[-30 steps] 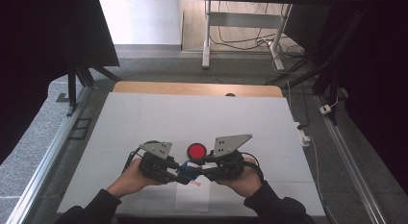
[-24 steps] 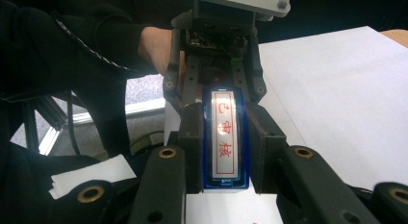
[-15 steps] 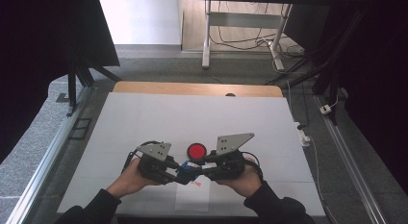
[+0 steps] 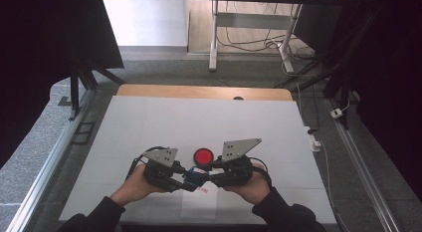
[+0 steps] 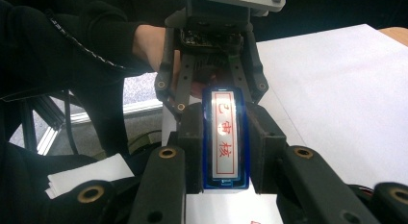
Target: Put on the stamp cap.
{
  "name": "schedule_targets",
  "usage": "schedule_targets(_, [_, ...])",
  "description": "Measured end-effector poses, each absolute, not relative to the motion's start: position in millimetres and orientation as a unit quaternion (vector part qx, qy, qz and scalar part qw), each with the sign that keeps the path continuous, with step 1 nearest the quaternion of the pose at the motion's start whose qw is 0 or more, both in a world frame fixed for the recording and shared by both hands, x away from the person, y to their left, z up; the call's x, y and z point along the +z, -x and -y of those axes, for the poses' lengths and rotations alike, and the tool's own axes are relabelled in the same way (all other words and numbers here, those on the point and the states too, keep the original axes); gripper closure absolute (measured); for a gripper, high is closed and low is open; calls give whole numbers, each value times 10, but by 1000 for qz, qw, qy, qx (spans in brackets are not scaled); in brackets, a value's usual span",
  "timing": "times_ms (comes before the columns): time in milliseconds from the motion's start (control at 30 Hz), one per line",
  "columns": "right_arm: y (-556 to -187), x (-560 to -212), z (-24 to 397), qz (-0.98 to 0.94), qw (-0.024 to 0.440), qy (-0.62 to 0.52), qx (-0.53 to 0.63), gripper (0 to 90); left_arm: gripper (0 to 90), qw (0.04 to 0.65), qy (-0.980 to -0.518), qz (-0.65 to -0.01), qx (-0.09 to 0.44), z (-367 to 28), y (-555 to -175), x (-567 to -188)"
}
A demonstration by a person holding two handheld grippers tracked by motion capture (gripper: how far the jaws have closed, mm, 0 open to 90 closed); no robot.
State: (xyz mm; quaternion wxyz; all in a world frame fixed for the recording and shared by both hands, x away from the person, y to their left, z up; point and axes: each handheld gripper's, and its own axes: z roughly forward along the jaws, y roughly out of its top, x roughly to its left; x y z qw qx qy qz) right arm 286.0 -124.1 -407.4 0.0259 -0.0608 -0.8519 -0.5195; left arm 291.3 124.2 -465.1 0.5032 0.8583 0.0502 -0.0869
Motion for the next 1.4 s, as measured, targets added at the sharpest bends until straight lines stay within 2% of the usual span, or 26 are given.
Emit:
schedule_targets(233, [-2865, -4064, 1255, 852, 17, 63, -520, 717, 553, 496, -863, -65, -76, -1246, -2907, -4652])
schedule_targets(500, [-2860, -4052, 1273, 852, 3, 68, -519, 717, 437, 482, -868, -110, -46, -1296, -2898, -4624])
schedule_targets(800, [-2846, -4032, 1300, 853, -13, 70, -518, 717, 275, 449, -879, -161, -2, -1357, -2811, -4608])
schedule_targets(1033, [-2837, -4020, 1322, 852, -21, 73, -517, 716, 165, 440, -878, -187, 12, -1408, -2743, -4591])
schedule_targets(1400, [-2836, -4018, 1346, 854, -28, 80, -513, 716, 110, 441, -870, -221, 16, -1489, -2649, -4580])
